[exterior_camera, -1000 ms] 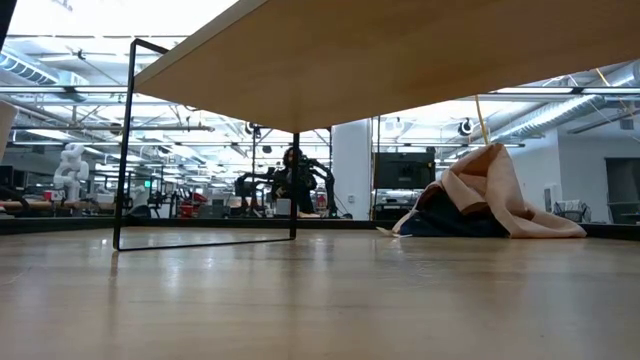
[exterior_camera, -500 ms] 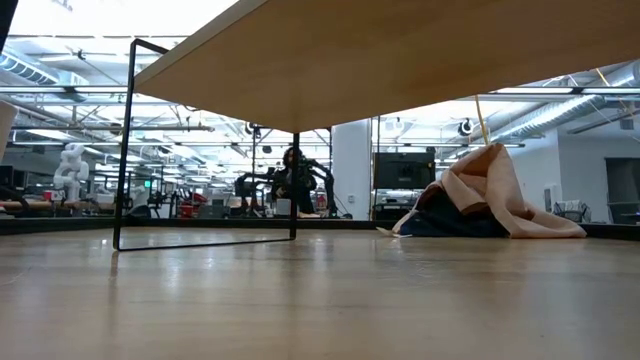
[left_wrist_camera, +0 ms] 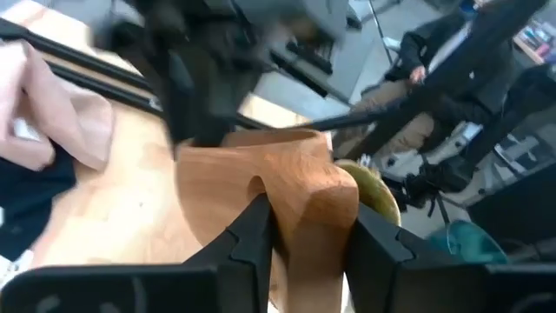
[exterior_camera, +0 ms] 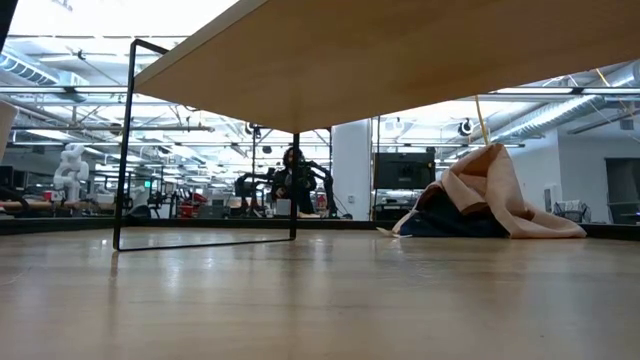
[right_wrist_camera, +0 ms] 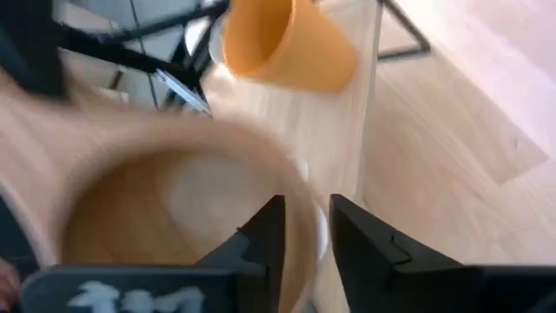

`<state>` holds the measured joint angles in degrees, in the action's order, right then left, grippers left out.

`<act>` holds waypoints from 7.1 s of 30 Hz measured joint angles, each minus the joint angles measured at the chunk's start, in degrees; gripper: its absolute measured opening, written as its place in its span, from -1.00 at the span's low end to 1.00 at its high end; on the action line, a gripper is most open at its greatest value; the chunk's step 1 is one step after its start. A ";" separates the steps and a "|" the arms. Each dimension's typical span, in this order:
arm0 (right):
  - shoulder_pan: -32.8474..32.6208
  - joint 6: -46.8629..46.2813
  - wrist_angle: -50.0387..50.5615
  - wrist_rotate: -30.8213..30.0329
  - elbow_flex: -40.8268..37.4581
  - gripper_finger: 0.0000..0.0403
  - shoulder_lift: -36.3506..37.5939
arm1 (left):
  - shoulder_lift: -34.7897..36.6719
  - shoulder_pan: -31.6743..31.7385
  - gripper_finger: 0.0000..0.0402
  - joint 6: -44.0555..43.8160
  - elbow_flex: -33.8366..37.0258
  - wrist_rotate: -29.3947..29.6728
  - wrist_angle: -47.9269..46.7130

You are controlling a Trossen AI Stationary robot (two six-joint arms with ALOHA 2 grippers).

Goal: Stack small to large cups/mugs on shelf
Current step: Put the brown wooden mug on the shelf, then put the white cup on the shelf

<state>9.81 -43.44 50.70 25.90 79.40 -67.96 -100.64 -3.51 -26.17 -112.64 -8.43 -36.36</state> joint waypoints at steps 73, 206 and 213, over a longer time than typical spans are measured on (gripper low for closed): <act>28.21 10.39 -12.12 -10.96 -0.17 0.05 18.43 | -9.76 -47.35 -0.55 -21.58 -0.07 82.60 -3.64; 26.40 1.09 -17.82 9.13 -0.20 0.05 27.43 | 1.52 -41.52 -0.29 -55.41 -0.07 21.62 -48.71; 26.40 -1.40 -17.92 12.81 -0.20 0.05 29.78 | 3.74 -41.94 -0.29 -55.28 -0.07 22.32 -52.20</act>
<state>36.21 -44.84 32.78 38.71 79.20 -38.18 -96.90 -45.45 -81.45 -112.71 13.89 -88.56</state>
